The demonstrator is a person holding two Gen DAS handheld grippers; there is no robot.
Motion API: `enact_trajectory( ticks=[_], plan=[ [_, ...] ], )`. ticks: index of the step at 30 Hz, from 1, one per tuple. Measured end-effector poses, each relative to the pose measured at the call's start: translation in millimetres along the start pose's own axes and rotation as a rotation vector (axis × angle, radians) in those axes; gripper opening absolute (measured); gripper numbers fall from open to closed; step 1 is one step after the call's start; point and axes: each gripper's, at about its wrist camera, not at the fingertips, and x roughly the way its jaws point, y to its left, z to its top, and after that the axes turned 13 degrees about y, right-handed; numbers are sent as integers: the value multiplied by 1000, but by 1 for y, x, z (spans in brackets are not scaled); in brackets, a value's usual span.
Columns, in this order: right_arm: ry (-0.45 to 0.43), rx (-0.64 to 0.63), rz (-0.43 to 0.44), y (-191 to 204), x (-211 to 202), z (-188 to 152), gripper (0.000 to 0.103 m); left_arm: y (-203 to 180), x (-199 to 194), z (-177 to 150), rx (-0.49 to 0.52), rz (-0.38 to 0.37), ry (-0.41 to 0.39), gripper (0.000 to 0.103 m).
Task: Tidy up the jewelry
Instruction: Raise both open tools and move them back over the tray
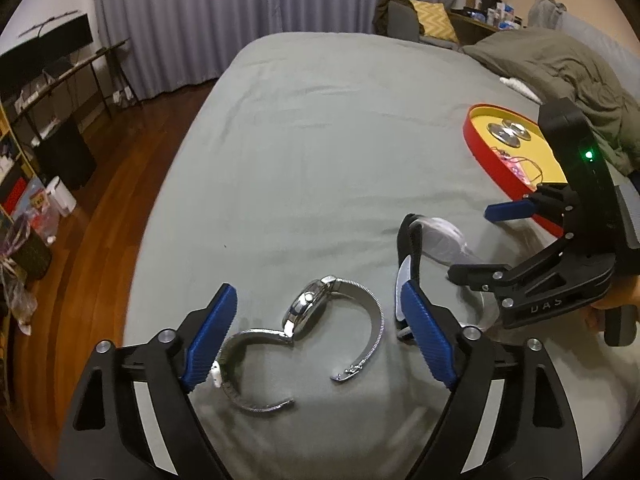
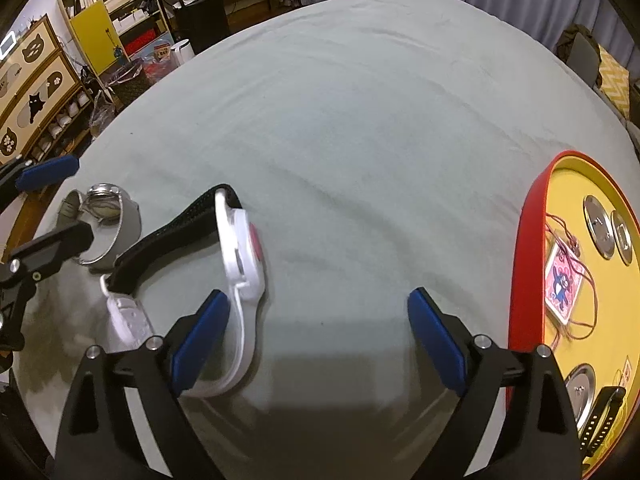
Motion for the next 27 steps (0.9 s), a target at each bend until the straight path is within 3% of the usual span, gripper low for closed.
enact_trajectory(
  ticks=[8,14,16,27],
  plan=[
    [-44,-2,17,-11,-33,-14,87,-11,-43,11,16,27,-50,92],
    [-109,-33,-7,-19,-85,-27,88,-31,-88,28,15,50,-93,97],
    [-140,-45,-8,-24,-108,-32,92,-42,-107,36,25,58,-113,97],
    [-276,-23,-58,-73,-216,-61,92,-123,-195,79,107,73,-219,98]
  ],
)
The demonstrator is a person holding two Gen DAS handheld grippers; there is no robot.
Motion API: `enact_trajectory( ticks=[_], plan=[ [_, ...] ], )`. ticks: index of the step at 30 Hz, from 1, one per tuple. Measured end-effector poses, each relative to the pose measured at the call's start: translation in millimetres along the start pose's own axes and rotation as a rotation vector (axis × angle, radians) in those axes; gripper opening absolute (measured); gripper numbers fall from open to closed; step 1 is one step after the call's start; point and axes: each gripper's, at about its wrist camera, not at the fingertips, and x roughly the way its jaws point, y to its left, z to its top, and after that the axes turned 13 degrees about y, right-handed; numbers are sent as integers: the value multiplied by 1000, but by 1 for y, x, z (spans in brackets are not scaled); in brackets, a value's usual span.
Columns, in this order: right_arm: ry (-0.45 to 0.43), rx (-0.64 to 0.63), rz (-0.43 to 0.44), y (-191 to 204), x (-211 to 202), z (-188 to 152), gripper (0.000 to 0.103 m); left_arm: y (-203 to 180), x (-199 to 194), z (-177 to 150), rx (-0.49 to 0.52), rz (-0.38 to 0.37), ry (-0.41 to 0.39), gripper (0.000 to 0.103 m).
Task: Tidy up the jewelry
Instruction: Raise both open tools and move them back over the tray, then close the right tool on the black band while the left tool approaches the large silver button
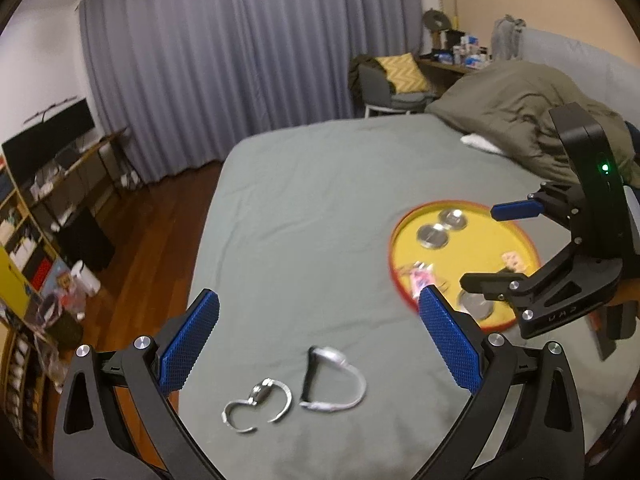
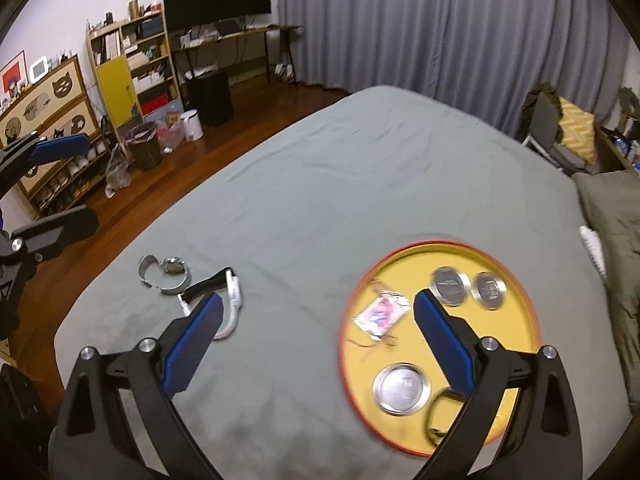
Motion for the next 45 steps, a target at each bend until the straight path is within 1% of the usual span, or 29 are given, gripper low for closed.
enact_trajectory(
  ticks=[4,6,9,13,18,21,25,29,33,38,45],
  plan=[
    [-26,20,-28,-26,-22,-7,92,-26,-13,21,25,-6,-16,98],
    [-32,42,-37,-44,-32,-11,92,-39,-14,28,37,-14,-21,98],
    [-29,73,-47,-69,-36,-19,92,-63,-10,40,59,-30,-15,98],
    [-18,116,-54,-101,-35,-33,92,-96,7,55,92,-60,-3,98],
    [15,154,-57,-138,-24,-51,92,-130,39,65,105,-122,37,98],
    [45,182,-56,-158,-11,-65,92,-151,67,67,108,-163,81,98],
    [78,207,-46,-177,8,-77,92,-175,103,65,117,-191,146,98],
    [110,217,-34,-190,28,-89,92,-191,137,57,124,-218,220,98],
    [142,208,-19,-192,47,-97,92,-204,169,47,131,-239,305,98],
    [178,182,2,-189,68,-105,92,-214,198,34,129,-258,389,98],
    [219,159,31,-185,92,-113,92,-220,228,19,114,-281,477,97]
  ],
)
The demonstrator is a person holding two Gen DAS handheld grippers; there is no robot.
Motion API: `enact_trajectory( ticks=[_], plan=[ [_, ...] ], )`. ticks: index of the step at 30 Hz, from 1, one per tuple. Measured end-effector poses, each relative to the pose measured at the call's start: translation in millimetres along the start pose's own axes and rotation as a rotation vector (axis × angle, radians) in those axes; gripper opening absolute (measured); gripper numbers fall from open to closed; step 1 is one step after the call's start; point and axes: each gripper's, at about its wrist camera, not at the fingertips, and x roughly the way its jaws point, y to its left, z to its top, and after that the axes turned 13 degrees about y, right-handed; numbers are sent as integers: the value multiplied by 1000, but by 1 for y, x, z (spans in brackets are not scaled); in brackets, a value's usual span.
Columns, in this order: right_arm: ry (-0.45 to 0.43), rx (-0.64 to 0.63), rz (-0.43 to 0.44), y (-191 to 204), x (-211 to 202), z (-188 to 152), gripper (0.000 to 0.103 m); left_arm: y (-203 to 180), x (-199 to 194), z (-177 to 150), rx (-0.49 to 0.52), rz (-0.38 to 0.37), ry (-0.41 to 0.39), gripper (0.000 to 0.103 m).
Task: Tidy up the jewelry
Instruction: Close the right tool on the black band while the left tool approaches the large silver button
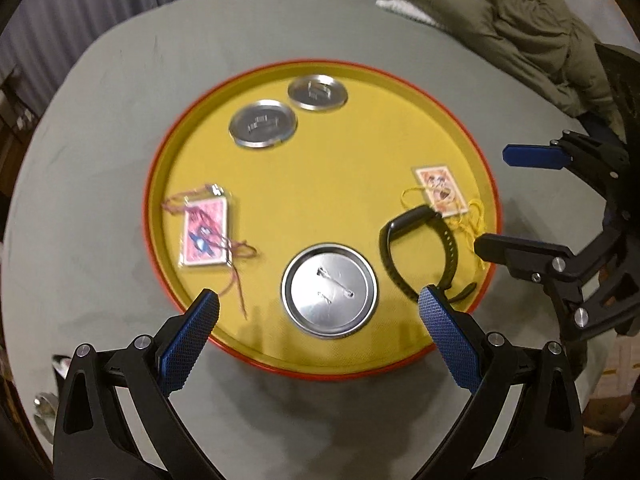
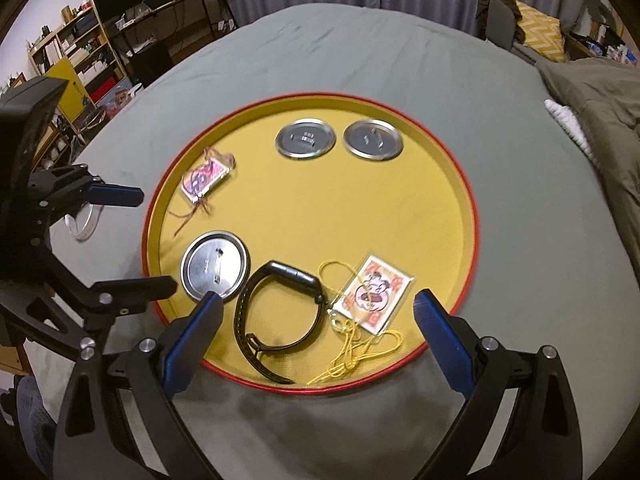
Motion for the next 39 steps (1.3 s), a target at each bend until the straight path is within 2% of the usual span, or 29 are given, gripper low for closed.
enact_trajectory(
  ticks=[3,6,10,15,19,31,39],
  plan=[
    [16,-12,8,1,9,-3,92,0,12,1,-8,-10,31,97],
    [32,-17,18,1,15,-3,73,0,21,2,-9,-11,52,97],
    [45,-24,18,2,23,-4,67,1,29,2,-19,-11,61,97],
    [58,-39,26,4,30,-3,54,2,37,4,-23,-12,74,82],
    [67,-45,31,4,36,-1,46,-1,44,5,-12,-12,86,77],
    [92,-36,15,5,43,1,38,-6,55,12,13,18,92,75],
    [103,-45,9,9,50,1,35,-24,63,23,59,68,94,75]
  ],
)
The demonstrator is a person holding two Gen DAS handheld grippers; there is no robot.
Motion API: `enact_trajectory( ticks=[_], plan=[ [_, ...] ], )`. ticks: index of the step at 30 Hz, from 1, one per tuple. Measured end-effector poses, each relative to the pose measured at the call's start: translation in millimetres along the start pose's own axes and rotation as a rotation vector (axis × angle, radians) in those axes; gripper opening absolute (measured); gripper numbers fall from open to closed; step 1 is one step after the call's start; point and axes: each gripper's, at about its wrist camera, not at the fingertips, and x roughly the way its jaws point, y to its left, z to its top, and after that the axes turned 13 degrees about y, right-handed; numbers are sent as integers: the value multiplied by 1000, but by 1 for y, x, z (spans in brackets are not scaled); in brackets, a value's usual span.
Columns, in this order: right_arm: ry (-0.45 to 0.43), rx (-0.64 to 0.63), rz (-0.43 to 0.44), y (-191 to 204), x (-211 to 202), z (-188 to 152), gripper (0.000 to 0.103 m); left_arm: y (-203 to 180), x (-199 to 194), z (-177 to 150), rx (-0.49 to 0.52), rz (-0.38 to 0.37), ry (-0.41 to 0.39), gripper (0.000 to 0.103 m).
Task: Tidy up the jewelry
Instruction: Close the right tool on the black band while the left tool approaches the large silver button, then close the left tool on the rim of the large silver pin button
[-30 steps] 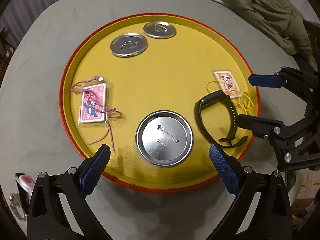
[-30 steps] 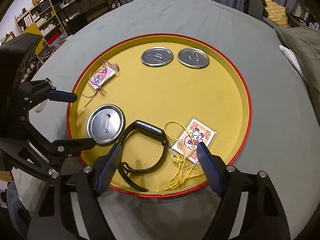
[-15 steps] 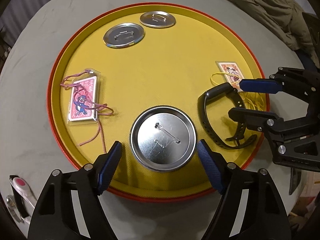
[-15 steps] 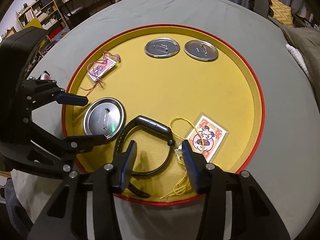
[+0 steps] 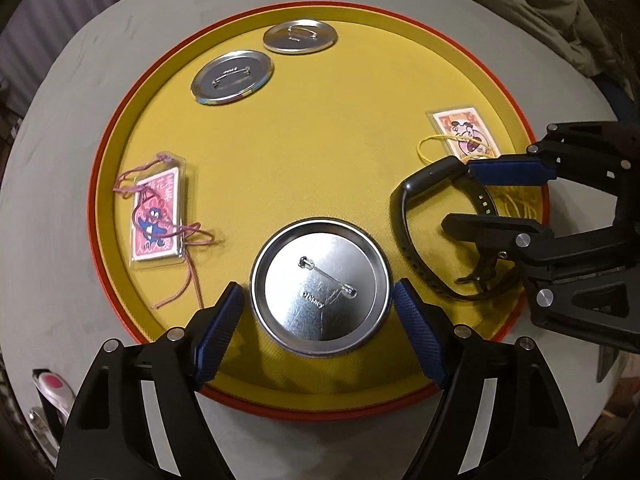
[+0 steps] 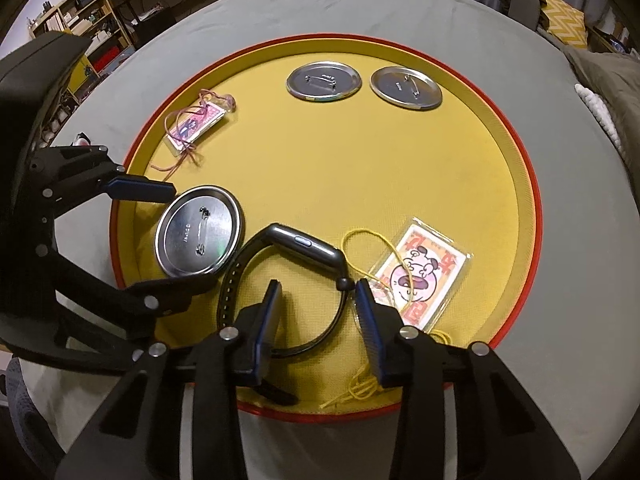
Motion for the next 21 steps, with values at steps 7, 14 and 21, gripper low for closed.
enact_trajectory(
  ticks=[7,14,21],
  plan=[
    [4,1,-5,1,2,2,25,-9,2,8,6,3,-12,73],
    [2,-1,-28,2,4,3,13,-6,-1,2,9,0,-31,72],
    [-9,5,-19,-2,1,0,10,1,1,-10,10,-4,-47,72]
  ],
)
